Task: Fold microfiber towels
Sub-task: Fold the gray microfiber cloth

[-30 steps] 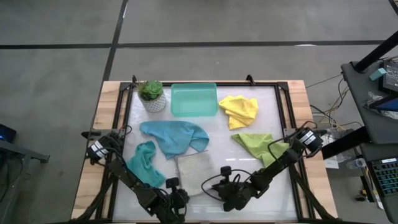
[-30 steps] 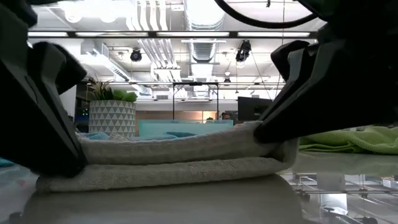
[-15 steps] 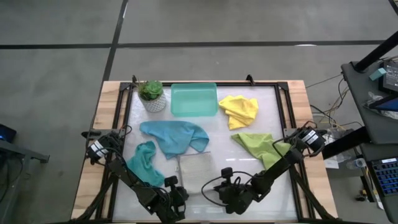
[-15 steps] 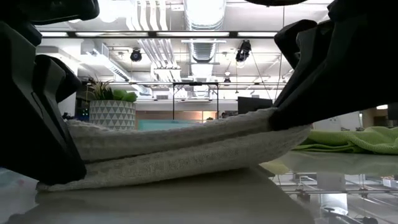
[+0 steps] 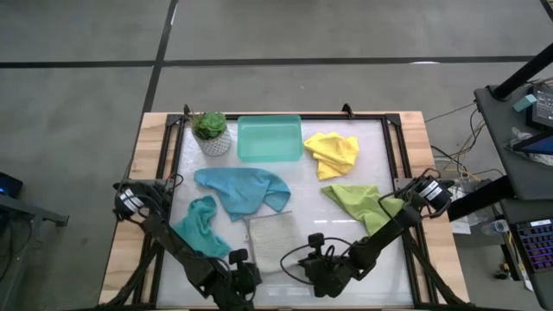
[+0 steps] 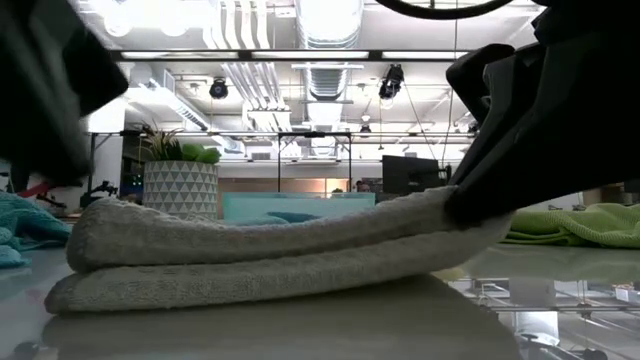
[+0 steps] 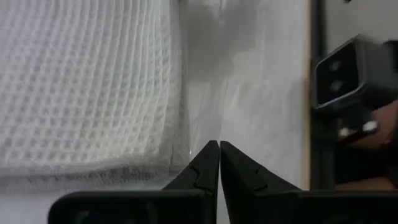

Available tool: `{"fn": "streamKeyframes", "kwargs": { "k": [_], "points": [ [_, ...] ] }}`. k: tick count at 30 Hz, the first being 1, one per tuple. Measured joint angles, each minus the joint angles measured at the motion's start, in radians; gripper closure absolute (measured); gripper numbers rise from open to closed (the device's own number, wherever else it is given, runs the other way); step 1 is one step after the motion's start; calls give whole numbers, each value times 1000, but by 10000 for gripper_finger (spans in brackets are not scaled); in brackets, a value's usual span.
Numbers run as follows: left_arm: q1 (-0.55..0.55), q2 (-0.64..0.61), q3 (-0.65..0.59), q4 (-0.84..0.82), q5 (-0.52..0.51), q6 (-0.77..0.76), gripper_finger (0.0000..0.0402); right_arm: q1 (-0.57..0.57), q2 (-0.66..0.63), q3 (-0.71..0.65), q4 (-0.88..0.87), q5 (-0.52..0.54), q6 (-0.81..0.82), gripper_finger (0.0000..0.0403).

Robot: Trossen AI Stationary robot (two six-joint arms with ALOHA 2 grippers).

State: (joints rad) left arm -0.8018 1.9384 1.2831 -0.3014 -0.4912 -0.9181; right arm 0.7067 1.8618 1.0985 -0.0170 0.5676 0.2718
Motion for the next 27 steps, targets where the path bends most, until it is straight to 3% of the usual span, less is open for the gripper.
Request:
{"fn": "streamKeyframes", "kwargs": {
  "k": [15, 27],
  "points": [
    [73, -74, -1, 5, -11, 175, 401, 0, -41, 3, -8, 1, -179, 390],
    [142, -93, -1, -5, 45, 283, 402, 0, -42, 3, -46, -23, -186, 390]
  ]
}}
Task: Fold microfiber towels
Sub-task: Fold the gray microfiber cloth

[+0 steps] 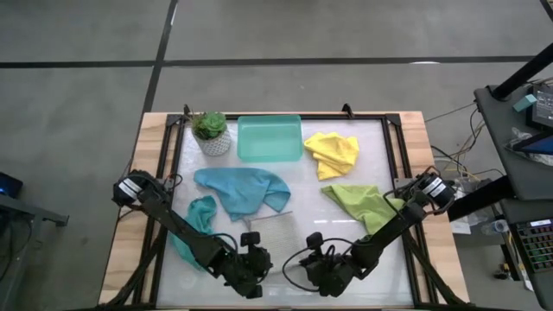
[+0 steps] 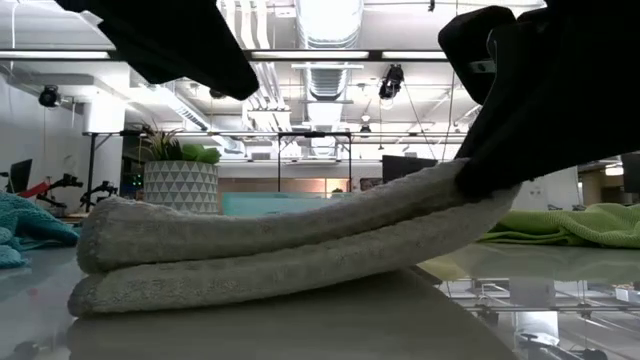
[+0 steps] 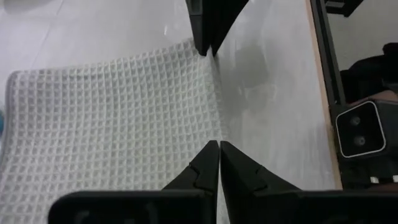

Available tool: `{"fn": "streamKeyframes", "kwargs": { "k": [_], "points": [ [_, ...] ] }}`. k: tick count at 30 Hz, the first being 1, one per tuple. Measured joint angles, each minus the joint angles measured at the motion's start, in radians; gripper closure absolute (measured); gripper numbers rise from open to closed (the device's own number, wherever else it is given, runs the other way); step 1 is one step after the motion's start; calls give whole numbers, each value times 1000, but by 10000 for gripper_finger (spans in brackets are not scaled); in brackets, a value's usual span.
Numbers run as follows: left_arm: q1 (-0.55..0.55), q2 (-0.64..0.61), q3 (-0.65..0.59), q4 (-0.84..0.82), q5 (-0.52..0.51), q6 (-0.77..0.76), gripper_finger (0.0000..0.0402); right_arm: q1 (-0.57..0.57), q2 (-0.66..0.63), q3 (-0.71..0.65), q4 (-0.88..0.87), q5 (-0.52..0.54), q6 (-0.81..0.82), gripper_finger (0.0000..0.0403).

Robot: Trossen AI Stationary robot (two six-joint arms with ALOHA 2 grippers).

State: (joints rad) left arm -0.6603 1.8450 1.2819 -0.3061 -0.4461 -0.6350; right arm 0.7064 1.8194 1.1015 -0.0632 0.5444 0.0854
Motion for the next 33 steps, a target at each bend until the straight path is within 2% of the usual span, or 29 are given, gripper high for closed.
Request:
{"fn": "streamKeyframes", "kwargs": {
  "k": [7, 13, 18, 26, 29, 33],
  "points": [
    [4, -21, -8, -39, 0, 40, 402, 16, -10, 5, -65, -2, 15, 390],
    [6, -87, -37, -111, -6, 43, 402, 4, -35, 5, -110, -30, 124, 382],
    [16, -147, -66, -160, -54, 74, 402, -7, -67, 5, -153, -33, 159, 328],
    [30, -202, -156, -152, -93, 59, 402, -51, -123, -32, -186, -28, 97, 229],
    [31, -199, -211, -95, -113, 17, 402, -85, -127, -55, -186, -27, 88, 210],
    [33, -184, -297, 26, -113, -53, 402, -134, -132, -95, -188, -29, 45, 206]
  ]
}}
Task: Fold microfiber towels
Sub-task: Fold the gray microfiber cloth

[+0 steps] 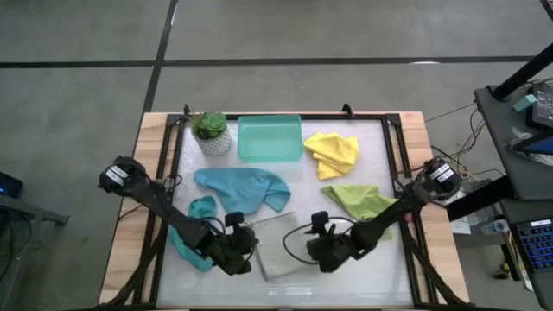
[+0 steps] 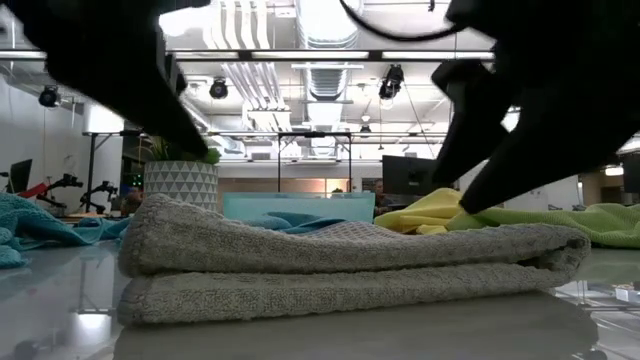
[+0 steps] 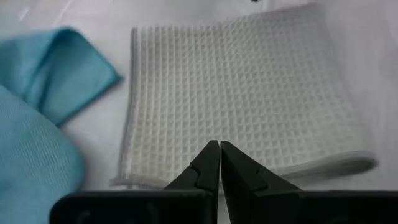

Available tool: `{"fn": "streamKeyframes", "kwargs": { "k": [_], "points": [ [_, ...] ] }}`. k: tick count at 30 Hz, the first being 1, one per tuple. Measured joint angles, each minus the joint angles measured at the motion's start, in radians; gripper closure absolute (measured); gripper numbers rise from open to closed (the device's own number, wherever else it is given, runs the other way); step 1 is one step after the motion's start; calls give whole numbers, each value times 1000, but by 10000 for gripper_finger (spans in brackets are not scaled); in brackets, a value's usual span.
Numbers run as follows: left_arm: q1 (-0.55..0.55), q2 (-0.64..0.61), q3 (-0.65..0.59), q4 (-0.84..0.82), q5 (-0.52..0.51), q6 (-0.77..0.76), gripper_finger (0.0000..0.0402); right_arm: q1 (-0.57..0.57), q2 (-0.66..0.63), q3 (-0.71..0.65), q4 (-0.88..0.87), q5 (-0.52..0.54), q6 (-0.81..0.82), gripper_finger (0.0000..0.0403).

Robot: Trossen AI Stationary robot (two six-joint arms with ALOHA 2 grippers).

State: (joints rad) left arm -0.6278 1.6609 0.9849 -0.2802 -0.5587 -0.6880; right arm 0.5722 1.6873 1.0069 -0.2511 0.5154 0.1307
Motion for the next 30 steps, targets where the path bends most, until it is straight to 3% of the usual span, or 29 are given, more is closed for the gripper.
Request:
{"fn": "streamKeyframes", "kwargs": {
  "k": [3, 6, 10, 14, 22, 30],
  "points": [
    [0, 3, -50, 121, -26, -10, 402, -31, -12, -23, 23, 3, -32, 211],
    [7, 15, -94, 222, -87, 17, 402, -46, -16, -59, 164, -7, -83, 216],
    [24, 28, -112, 291, -120, 42, 402, -60, -16, -105, 339, -127, -112, 224],
    [27, 40, -112, 339, -124, 41, 402, -60, -16, -111, 399, -152, -63, 227],
    [28, 40, -110, 381, -126, 42, 402, -54, -16, -58, 392, -255, 82, 202],
    [58, 40, -110, 380, -132, 40, 402, 11, 11, 32, 373, -281, 56, 200]
  ]
}}
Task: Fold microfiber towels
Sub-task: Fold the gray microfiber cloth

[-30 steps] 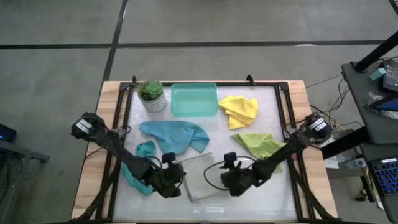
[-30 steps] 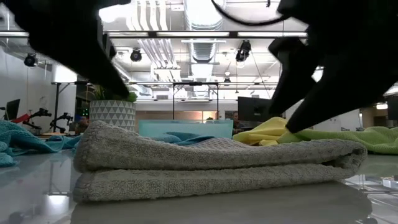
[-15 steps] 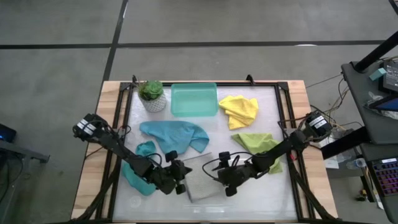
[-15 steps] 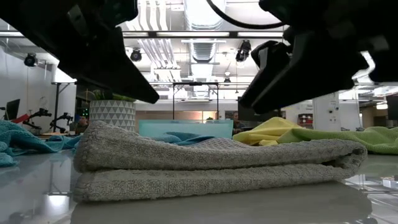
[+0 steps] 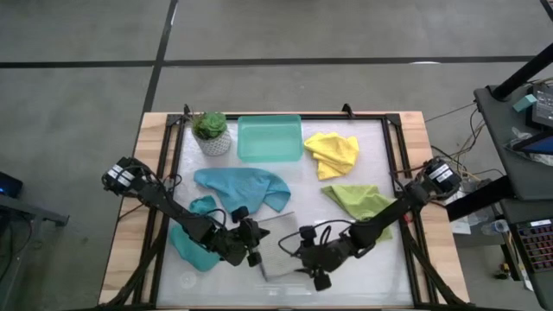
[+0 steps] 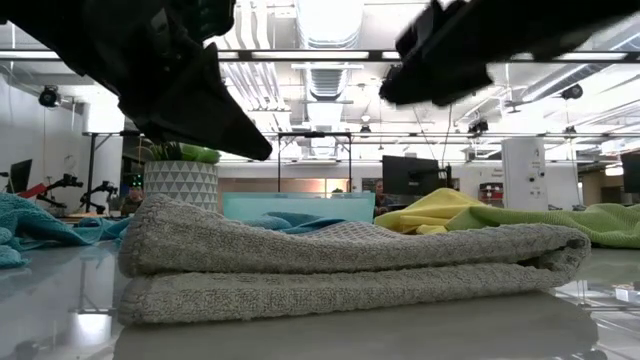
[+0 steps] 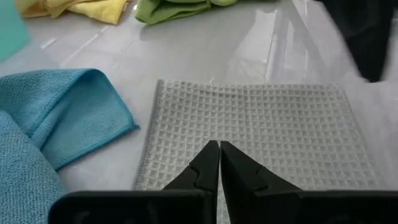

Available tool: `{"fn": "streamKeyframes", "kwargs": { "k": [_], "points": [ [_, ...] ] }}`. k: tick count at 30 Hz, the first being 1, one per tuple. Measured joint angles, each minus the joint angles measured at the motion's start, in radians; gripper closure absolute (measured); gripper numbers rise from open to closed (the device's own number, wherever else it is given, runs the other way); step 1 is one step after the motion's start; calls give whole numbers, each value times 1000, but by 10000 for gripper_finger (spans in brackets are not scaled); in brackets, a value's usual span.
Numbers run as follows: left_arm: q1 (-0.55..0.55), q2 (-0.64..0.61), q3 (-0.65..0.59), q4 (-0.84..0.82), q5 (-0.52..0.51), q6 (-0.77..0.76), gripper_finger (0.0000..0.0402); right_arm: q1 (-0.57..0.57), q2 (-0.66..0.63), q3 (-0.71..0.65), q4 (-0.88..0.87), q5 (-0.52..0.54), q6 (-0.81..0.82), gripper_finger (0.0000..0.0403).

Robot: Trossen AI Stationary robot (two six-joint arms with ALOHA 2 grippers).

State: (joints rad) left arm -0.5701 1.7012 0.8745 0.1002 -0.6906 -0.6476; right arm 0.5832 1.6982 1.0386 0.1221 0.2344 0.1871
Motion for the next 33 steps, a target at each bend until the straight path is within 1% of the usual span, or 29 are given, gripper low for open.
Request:
{"fn": "streamKeyframes", "kwargs": {
  "k": [3, 5, 9, 13, 20, 24, 33],
  "points": [
    [3, 0, 0, 1, 0, 0, 402, 25, 4, 45, -59, 1, -27, 200],
    [5, 0, 0, 1, 0, -1, 402, 34, 5, 79, -128, 1, -38, 200],
    [9, 0, 0, 17, -1, -1, 402, 39, 5, 149, -281, 2, -4, 200],
    [19, 0, 0, 22, -1, 0, 402, 43, 5, 163, -389, 2, -19, 200],
    [34, 0, 0, 23, -2, -1, 402, 37, 6, 152, -365, 2, -14, 200],
    [34, 0, 0, 36, -2, -2, 402, 39, 13, 135, -294, 1, -39, 200],
    [41, 0, 0, 56, -2, -2, 402, 38, 85, 112, -246, 10, -28, 200]
  ]
}}
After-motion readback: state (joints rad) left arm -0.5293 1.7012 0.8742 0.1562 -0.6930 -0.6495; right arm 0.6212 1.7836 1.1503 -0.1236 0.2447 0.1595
